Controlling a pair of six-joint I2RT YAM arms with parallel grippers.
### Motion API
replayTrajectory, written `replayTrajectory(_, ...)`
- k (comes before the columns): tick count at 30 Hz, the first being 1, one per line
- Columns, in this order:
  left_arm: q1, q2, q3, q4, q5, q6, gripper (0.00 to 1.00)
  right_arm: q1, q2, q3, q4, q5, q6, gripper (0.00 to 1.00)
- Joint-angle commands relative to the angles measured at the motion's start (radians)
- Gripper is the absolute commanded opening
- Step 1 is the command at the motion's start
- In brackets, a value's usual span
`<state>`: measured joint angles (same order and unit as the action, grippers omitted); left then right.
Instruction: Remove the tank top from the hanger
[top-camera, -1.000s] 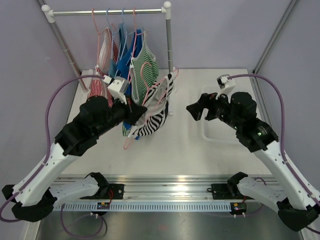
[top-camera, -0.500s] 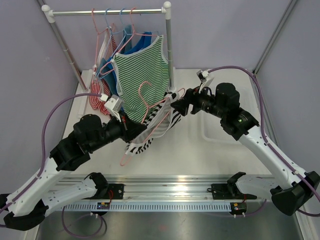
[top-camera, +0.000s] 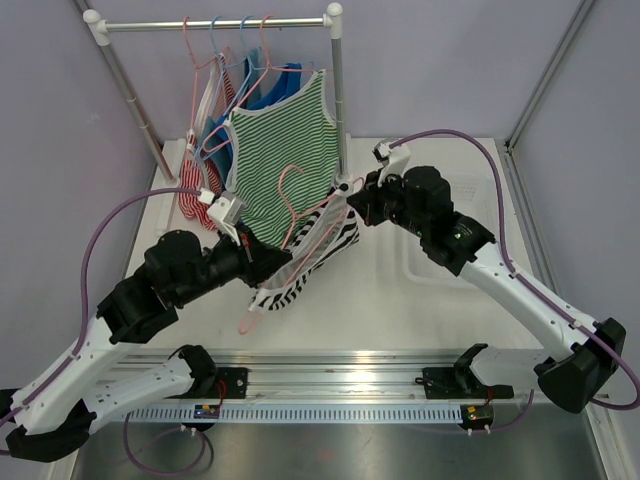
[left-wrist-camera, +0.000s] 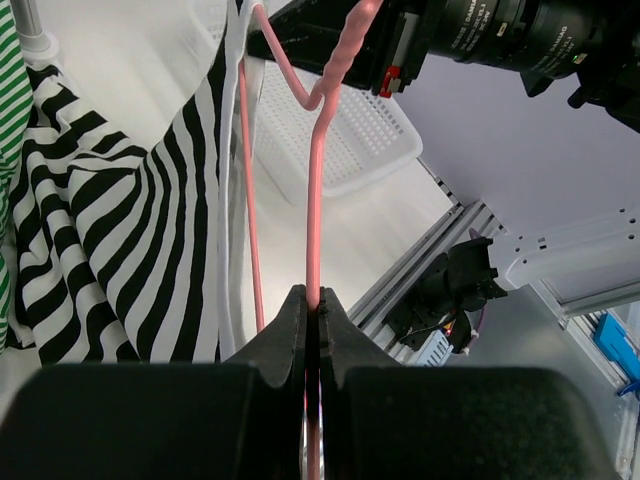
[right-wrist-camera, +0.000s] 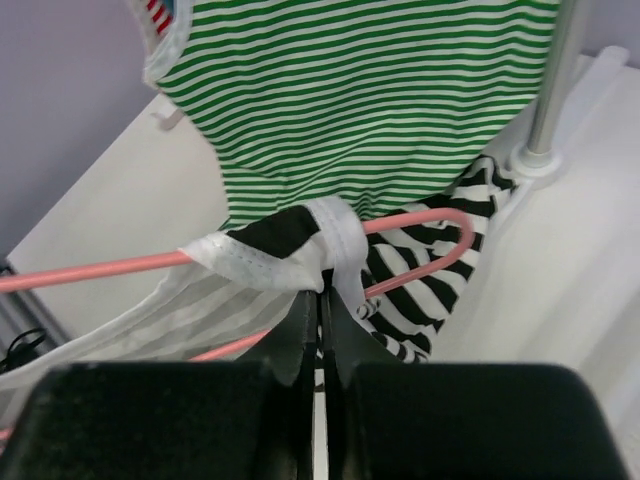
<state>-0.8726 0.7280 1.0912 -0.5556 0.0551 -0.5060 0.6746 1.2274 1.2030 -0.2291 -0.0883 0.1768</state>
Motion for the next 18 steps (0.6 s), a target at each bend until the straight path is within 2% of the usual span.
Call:
replayTrajectory(1,-0.008,-0.009,0.052,0.007,0.002,0.006,0.0,0.006,-0.009,0.05,0.027,0.174,-0.022,0.0)
replayTrajectory(6,-0.008,-0.007,0.102,-0.085,-0.043,0.056,0.0,0.006,-0.026,0.079,-0.006,0.376,-0.02,0.0)
replayTrajectory(9,-0.009,-0.018,0.142,-0.122,-0.002,0.101,0.0,0.005,-0.04,0.124,-0.032,0.418,-0.033,0.0)
replayTrajectory(13,-0.008,-0.053,0.197,-0.13,0.127,0.145,0.0,0.005,-0.049,0.21,-0.07,0.476,-0.053,0.0)
replayTrajectory(18,-0.008,-0.113,0.254,-0.161,0.141,0.179,0.0,0.003,-0.042,0.289,-0.114,0.489,-0.066,0.0)
